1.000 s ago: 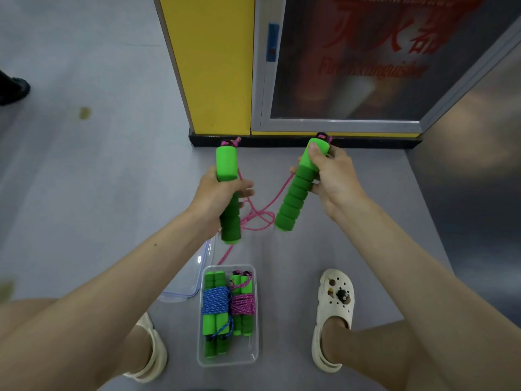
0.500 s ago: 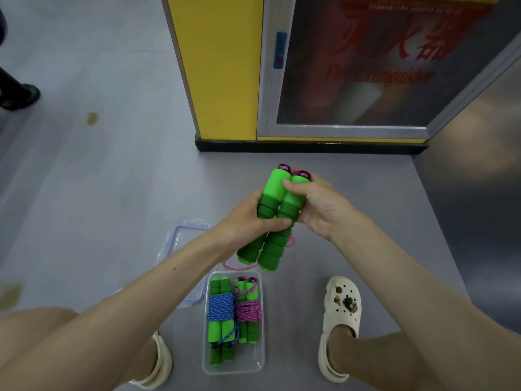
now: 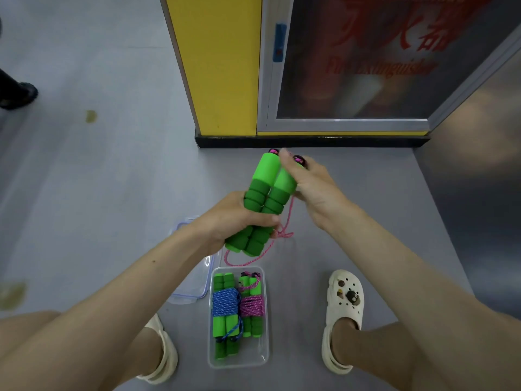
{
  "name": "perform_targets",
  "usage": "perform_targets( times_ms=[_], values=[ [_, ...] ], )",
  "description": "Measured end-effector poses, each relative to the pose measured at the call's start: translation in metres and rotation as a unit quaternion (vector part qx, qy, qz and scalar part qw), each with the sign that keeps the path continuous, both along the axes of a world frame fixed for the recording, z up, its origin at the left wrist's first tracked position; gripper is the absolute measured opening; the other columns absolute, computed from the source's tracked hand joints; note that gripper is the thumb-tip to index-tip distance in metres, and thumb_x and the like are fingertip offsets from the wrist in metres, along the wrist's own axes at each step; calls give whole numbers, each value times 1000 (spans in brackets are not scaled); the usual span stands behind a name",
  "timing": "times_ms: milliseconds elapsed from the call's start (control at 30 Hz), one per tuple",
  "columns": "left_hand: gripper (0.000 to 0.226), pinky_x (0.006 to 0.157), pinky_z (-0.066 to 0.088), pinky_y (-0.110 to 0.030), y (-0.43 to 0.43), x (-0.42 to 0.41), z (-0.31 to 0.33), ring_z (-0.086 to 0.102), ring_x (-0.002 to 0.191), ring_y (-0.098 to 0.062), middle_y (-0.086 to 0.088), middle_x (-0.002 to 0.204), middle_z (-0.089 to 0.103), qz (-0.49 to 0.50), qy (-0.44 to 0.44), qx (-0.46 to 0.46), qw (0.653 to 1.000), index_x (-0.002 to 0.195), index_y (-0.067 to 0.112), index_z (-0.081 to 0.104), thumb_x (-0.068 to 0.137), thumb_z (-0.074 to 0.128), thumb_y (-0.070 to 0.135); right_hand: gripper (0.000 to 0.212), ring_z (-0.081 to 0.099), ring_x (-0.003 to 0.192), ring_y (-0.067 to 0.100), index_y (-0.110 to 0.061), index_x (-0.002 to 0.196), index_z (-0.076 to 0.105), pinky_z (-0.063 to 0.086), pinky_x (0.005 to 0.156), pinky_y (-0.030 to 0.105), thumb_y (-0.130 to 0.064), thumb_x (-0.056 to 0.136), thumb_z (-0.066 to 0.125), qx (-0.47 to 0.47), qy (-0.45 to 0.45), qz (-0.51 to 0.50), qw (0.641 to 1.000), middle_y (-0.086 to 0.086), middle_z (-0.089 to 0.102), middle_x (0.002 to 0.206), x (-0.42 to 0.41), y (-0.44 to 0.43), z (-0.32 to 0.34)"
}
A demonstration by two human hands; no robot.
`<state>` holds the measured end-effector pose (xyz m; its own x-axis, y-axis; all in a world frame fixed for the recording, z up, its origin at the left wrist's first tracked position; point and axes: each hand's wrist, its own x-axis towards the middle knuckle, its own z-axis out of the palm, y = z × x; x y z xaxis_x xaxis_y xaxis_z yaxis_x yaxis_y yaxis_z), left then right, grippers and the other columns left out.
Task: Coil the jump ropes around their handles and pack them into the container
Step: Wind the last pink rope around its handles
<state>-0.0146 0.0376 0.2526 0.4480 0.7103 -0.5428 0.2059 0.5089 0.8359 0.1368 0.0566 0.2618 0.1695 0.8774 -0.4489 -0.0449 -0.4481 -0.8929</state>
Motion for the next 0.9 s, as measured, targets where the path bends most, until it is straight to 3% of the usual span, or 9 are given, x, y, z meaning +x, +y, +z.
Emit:
perform_targets(
  times_ms=[100, 233, 333, 400, 433, 500, 567, 767, 900],
  values=[
    [29, 78, 58, -41, 6, -13, 4, 69, 81, -27, -18, 94, 70, -8, -21, -12, 1000, 102, 3, 64, 74, 75, 3, 48, 45, 125, 17, -24, 113, 60, 32, 111, 42, -59, 95, 32, -14, -76, -10, 997, 2, 53, 131, 13, 6, 1],
    [30, 67, 57, -33, 3, -25, 4, 69, 79, -26, -14, 89, 71, -50, -81, -49, 994, 99, 5, 65, 69, 71, 8, 68, 37, 135, 13, -21, 121, 61, 14, 118, 40, -62, 95, 13, -32, 7, 37, 999, 2, 51, 141, 10, 4, -9],
    [28, 68, 57, -33, 0, -30, 0, 69, 77, -27, -14, 88, 71, -42, -99, -69, 992, 98, 4, 65, 71, 67, 8, 78, 51, 123, 15, -15, 118, 60, 25, 111, 32, -59, 95, 0, -13, 96, 92, 991, 6, 60, 129, -3, -2, -14],
    [27, 70, 57, -33, -1, -34, -2, 69, 77, -27, -15, 87, 71, -28, -99, -71, 992, 97, 4, 66, 71, 68, 9, 86, 62, 102, 26, -10, 109, 64, 38, 100, 36, -60, 93, -5, -23, 81, 130, 988, 16, 67, 110, -4, -2, -17],
    [27, 71, 58, -33, -1, -37, -3, 69, 76, -27, -15, 87, 71, -15, -94, -72, 993, 97, 4, 66, 70, 69, 8, 87, 64, 85, 32, -5, 106, 64, 46, 90, 37, -60, 94, -2, -31, 56, 149, 987, 21, 68, 95, -2, -2, -19],
    [28, 72, 58, -35, 0, -43, -6, 70, 76, -26, -14, 87, 71, 19, -63, -76, 995, 98, 5, 65, 71, 75, 6, 68, 54, 53, 23, -4, 91, 64, 48, 63, 30, -53, 100, 17, -36, -27, 183, 982, 11, 56, 60, 3, -4, -19],
    [23, 72, 57, -36, 1, -51, -10, 70, 75, -25, -13, 85, 72, 59, -21, -86, 994, 99, 5, 64, 77, 70, 6, 41, 41, 43, 11, -6, 87, 63, 41, 56, 27, -33, 103, 36, -28, -100, 217, 971, 2, 43, 51, 6, -8, -18],
    [10, 61, 56, -30, 1, -71, -24, 70, 63, -20, -10, 76, 72, 187, 26, -127, 974, 93, 8, 63, 83, 66, 7, 28, 35, 45, 7, -10, 99, 69, 29, 49, 21, -23, 101, 44, -42, -181, 265, 946, -1, 45, 55, 12, -13, -22],
    [2, 46, 55, -25, 7, -86, -32, 67, 52, -19, -9, 67, 68, 354, -9, -154, 922, 87, 5, 60, 88, 62, 5, 29, 36, 54, 13, -10, 91, 71, 31, 53, 25, -26, 99, 49, -47, -212, 275, 936, 1, 49, 57, 14, -12, -22]
  ],
)
